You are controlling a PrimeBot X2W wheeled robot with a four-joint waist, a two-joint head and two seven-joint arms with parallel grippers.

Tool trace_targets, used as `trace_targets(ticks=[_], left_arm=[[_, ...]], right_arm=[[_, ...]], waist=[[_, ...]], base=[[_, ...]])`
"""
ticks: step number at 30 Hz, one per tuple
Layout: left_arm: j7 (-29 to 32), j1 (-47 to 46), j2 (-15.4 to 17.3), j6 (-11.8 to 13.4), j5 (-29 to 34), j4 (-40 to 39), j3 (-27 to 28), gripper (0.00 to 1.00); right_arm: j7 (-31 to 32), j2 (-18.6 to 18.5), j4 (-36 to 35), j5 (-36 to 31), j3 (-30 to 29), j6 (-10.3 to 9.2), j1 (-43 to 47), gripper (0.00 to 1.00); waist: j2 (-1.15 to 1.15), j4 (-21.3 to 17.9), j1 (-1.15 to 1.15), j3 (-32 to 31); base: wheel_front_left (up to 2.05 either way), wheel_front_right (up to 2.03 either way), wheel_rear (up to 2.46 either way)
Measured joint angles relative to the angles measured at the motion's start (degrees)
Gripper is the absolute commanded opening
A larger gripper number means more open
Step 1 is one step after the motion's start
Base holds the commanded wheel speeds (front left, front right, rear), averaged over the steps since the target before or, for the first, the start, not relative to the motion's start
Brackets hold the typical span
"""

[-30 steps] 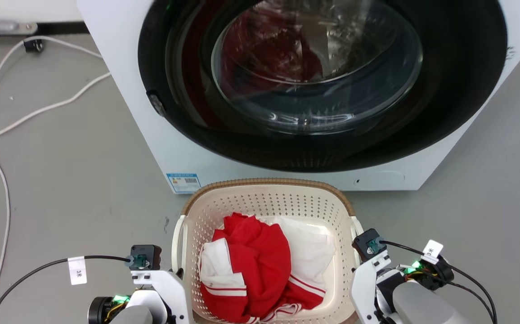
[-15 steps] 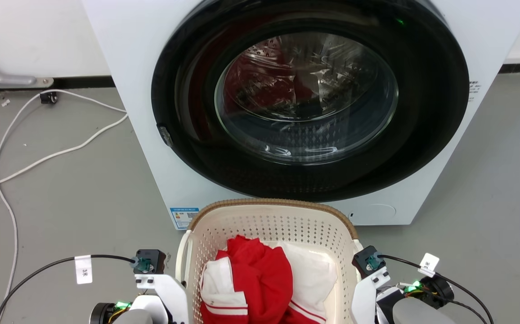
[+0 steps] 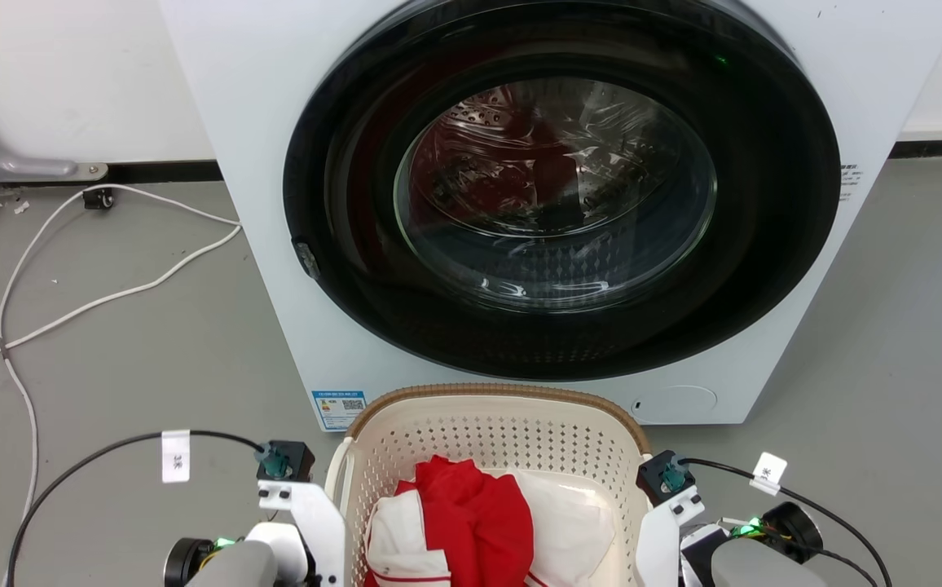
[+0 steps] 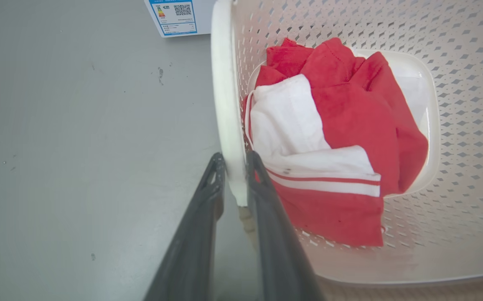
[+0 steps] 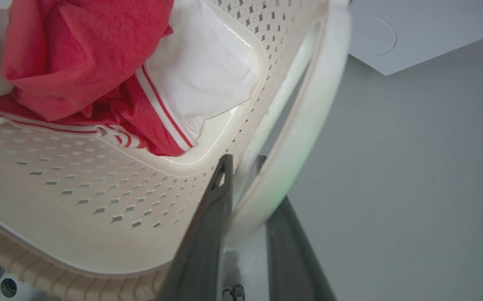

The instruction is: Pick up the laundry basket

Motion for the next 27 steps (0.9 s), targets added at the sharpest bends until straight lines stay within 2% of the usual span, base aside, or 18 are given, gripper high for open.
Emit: trace_targets(ticks=[13,27], left_arm=[[5.4,-1.8,0.5,0.0,-3.0,-0.9,-3.8,0.00],[6.3,-1.5,1.3,0.0,-6.8,-1.6,-6.8,0.00]], right_arm=[[3.2,-1.1,-1.0,5.6,4.6,0.00,-1.6,0.00],[3.2,-1.6,-1.0,9.8,8.7,0.00,-2.1,0.00]], waist=[[0.00,-0.4,0.00,0.9],[0.00,-0.2,0.00,1.2]], base=[[0.00,0.00,0.00],[0.00,0.00,0.00]])
